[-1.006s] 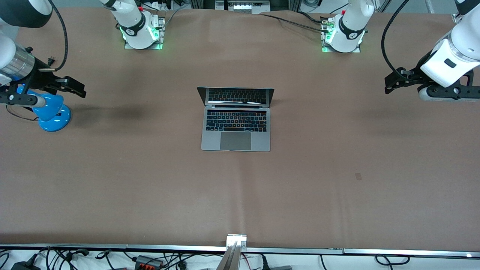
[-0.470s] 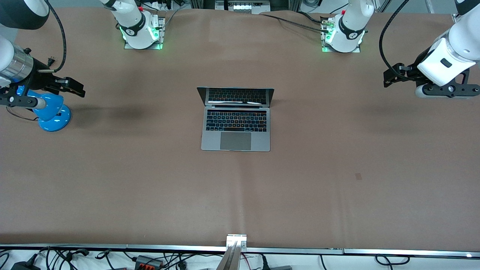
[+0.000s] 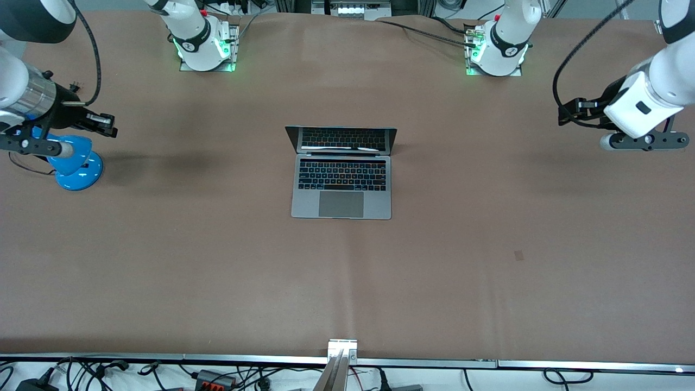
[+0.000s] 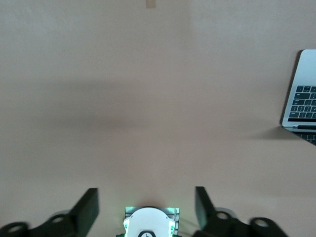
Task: Close laptop with both arms from behind
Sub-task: 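Move both grippers toward the laptop lid's back edge from behind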
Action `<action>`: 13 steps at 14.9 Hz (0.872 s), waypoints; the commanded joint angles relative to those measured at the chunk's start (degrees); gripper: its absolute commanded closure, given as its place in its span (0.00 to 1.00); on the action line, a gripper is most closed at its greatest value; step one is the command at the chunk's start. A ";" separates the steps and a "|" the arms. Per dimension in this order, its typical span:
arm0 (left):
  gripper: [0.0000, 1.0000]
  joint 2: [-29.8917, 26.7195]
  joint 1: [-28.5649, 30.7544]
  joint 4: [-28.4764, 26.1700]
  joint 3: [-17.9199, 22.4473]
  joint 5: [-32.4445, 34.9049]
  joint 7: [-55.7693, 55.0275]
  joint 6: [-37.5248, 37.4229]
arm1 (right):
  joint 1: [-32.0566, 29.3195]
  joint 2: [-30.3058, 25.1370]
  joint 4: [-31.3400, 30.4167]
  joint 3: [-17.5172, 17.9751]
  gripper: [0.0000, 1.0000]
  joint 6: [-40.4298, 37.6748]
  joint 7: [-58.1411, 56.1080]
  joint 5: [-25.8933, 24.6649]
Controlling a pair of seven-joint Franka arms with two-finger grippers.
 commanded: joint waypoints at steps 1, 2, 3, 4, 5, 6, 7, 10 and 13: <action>0.97 1.67 0.47 2.77 0.00 -1.06 2.42 -2.29 | 3.64 1.41 0.52 0.18 1.00 -2.03 2.25 2.09; 0.99 1.67 0.47 2.77 -0.09 -1.15 2.42 -2.29 | 5.39 2.02 0.00 0.18 1.00 -2.03 2.52 3.49; 0.99 1.75 0.56 2.77 -0.09 -2.81 2.42 -2.29 | 6.80 2.55 -0.53 0.18 1.00 -1.59 2.78 4.37; 0.99 1.75 0.64 2.77 -0.01 -4.74 2.42 -2.29 | 7.86 2.99 -1.41 0.18 1.00 -1.24 3.74 5.34; 0.99 1.84 0.64 2.59 0.00 -5.19 2.51 -2.29 | 8.22 3.87 -1.85 0.18 1.00 -1.24 4.71 6.66; 0.99 1.84 0.47 2.24 -0.35 -5.54 2.42 -2.29 | 8.40 4.57 -2.20 0.18 1.00 -1.93 5.24 8.76; 0.99 1.84 0.03 1.89 -0.62 -6.07 2.42 -2.47 | 8.49 4.67 -3.60 0.18 1.00 -1.76 5.25 10.87; 0.99 1.84 -0.85 0.58 -3.16 -8.26 1.81 -5.54 | 11.81 4.49 -7.38 0.18 1.00 -0.97 5.42 13.35; 0.99 1.75 -0.85 -3.03 -5.45 -14.84 1.46 -4.76 | 16.56 4.49 -9.58 0.18 1.00 1.04 11.64 14.83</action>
